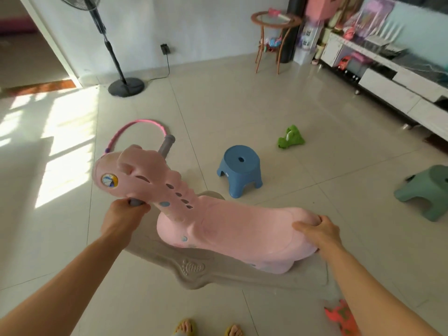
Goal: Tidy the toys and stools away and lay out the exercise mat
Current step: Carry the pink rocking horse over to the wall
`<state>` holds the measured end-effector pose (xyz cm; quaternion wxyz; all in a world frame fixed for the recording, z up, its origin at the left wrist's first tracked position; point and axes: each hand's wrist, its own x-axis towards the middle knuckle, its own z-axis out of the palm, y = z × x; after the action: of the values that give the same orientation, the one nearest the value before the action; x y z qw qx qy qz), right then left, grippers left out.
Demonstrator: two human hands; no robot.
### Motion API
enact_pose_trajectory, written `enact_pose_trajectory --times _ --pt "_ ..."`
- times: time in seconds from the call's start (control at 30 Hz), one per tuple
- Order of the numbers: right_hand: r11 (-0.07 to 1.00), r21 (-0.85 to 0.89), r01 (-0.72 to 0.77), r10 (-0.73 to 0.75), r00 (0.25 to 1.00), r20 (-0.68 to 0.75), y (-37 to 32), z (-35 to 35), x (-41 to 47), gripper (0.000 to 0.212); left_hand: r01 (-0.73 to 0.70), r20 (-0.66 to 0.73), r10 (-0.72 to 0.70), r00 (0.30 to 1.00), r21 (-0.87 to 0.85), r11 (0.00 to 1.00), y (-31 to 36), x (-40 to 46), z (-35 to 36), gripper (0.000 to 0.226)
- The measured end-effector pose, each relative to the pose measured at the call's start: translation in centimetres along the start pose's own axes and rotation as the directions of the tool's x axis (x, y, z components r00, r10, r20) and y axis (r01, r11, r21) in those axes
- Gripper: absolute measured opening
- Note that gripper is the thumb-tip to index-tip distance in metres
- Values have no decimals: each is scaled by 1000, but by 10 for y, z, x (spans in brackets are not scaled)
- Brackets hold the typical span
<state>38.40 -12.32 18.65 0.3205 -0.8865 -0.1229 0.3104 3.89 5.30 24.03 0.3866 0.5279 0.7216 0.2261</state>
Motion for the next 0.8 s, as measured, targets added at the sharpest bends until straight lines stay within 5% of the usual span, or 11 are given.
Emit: enact_pose_trajectory --times 0.37,0.8 --pt "997 -10 78 -78 997 -2 -90 -3 35 74 -42 -45 37 998 -112 993 47 46 -9 16" --pt "999 -41 23 -25 998 -52 -240 116 126 77 -4 37 8 999 -114 993 105 272 -17 11"
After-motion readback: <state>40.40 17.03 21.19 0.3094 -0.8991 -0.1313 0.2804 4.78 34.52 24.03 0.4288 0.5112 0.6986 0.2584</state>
